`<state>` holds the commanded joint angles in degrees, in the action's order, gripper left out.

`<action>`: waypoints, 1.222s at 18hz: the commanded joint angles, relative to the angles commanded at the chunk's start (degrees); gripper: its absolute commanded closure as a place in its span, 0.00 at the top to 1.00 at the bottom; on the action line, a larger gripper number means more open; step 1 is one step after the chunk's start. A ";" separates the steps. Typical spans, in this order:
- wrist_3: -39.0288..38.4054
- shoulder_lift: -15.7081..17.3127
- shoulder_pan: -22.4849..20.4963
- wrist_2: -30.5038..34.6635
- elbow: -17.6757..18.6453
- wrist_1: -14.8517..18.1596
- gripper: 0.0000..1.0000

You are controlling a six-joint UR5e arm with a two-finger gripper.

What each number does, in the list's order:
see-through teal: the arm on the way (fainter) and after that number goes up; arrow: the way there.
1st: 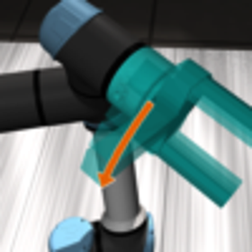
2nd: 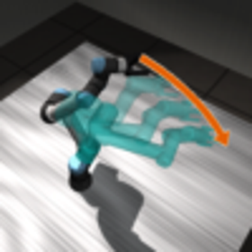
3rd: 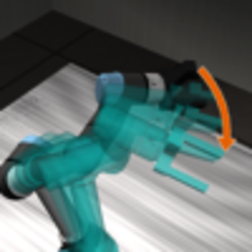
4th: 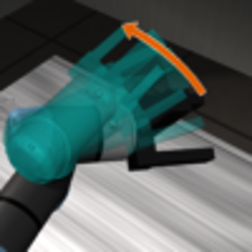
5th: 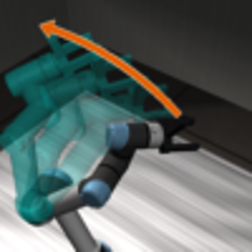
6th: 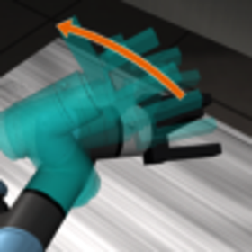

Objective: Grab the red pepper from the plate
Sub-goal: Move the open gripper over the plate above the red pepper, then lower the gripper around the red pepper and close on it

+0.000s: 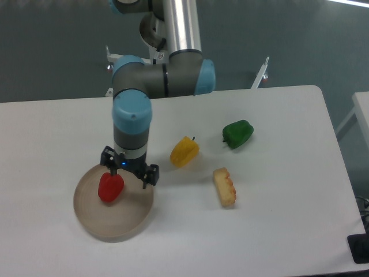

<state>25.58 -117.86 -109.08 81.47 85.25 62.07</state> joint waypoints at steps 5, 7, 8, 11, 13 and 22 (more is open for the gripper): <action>-0.88 -0.17 1.50 0.00 1.33 -2.39 1.00; -0.80 -0.26 1.50 0.00 1.50 -2.39 1.00; -0.88 -0.26 1.50 0.00 1.50 -2.48 1.00; -0.97 -0.70 1.59 0.09 1.50 -2.83 1.00; -0.97 -0.88 2.02 0.79 1.50 -3.26 1.00; -0.97 -2.55 2.29 2.11 1.50 -4.58 1.00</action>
<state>24.61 -120.41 -106.79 83.58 86.75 57.48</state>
